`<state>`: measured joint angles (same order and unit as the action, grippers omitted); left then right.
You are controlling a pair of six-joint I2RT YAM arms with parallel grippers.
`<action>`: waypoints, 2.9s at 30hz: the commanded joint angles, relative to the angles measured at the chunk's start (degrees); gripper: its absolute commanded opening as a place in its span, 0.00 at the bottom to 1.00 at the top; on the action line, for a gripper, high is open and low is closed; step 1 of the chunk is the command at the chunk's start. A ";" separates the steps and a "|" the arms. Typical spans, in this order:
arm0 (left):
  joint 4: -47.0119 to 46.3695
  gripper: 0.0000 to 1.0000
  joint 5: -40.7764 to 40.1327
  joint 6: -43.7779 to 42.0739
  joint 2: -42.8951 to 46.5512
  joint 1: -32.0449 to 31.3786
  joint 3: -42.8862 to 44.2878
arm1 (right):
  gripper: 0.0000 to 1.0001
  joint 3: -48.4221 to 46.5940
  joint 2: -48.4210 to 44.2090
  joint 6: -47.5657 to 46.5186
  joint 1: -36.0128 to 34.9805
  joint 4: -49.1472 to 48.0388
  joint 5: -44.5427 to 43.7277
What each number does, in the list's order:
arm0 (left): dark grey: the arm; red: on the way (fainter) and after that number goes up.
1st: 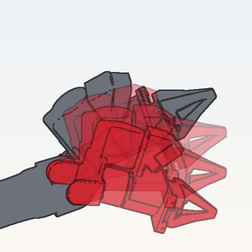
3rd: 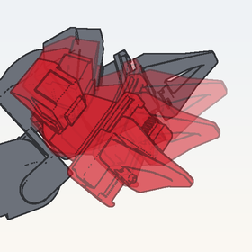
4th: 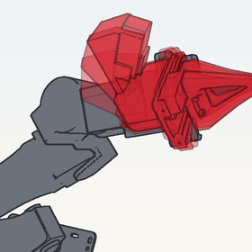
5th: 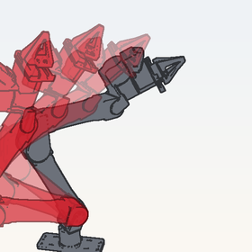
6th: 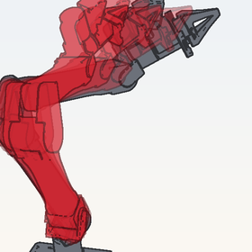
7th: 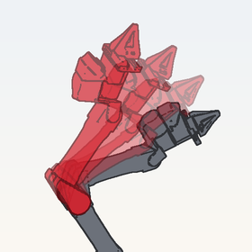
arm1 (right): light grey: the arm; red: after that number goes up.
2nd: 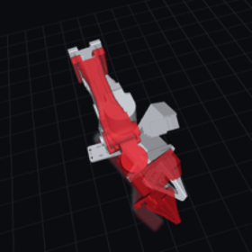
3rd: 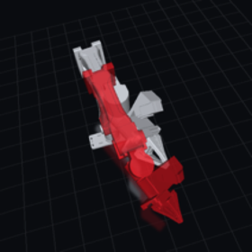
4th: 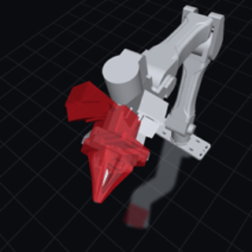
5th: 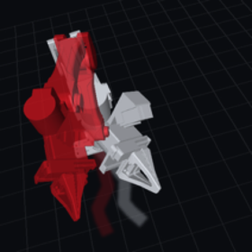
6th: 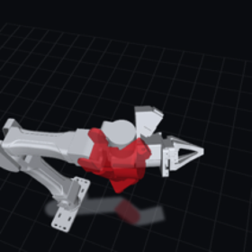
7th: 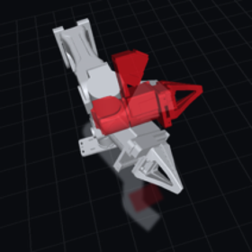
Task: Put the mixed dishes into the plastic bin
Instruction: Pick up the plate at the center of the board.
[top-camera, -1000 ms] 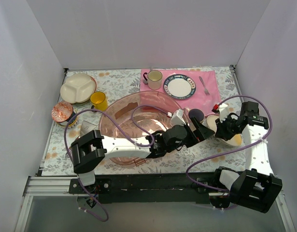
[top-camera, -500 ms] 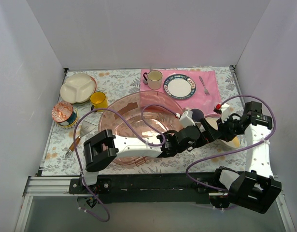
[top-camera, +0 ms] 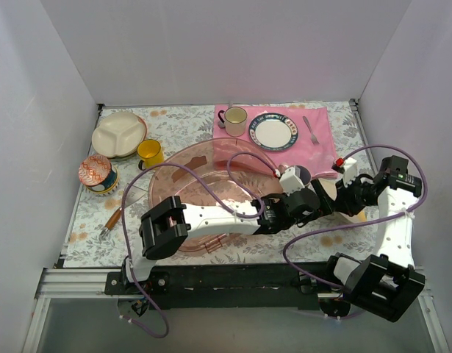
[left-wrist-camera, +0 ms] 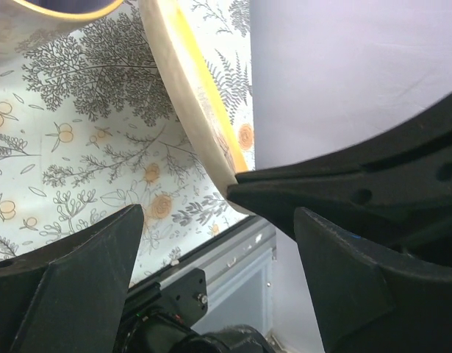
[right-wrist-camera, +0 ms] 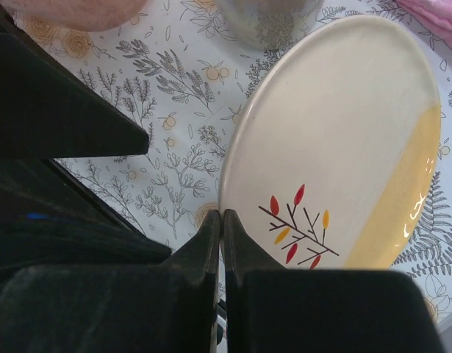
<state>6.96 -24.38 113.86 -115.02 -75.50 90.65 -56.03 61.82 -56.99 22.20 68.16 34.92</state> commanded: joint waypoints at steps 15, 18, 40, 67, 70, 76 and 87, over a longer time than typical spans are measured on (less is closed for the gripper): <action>13.52 0.81 -4.01 40.82 -7.76 2.20 8.31 | 0.01 -2.77 -0.04 -4.79 2.50 3.99 3.67; 13.43 0.81 -3.39 40.82 -8.64 2.29 9.19 | 0.01 -3.03 -0.21 -5.32 2.76 4.70 3.93; 8.60 0.75 -0.93 40.56 -11.89 2.73 12.62 | 0.01 -2.06 -1.79 -6.20 2.85 6.81 7.09; -8.52 0.00 2.85 39.77 -6.09 3.00 4.80 | 0.01 -1.01 -8.12 -6.64 2.59 6.72 6.13; -12.14 0.00 2.94 37.75 -4.69 3.00 2.79 | 0.01 -3.02 -8.30 -6.03 2.68 6.46 6.13; -19.43 0.00 3.02 28.97 -1.35 3.00 0.14 | 0.30 -13.39 -5.49 1.61 5.31 1.28 2.88; -26.12 0.00 6.89 14.90 2.96 3.17 0.67 | 0.62 -20.78 -4.34 8.47 9.27 -4.27 5.77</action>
<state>-7.64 -19.22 113.19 -122.85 -72.66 89.69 -73.03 56.88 -51.94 30.44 65.91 38.00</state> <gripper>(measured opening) 0.178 0.616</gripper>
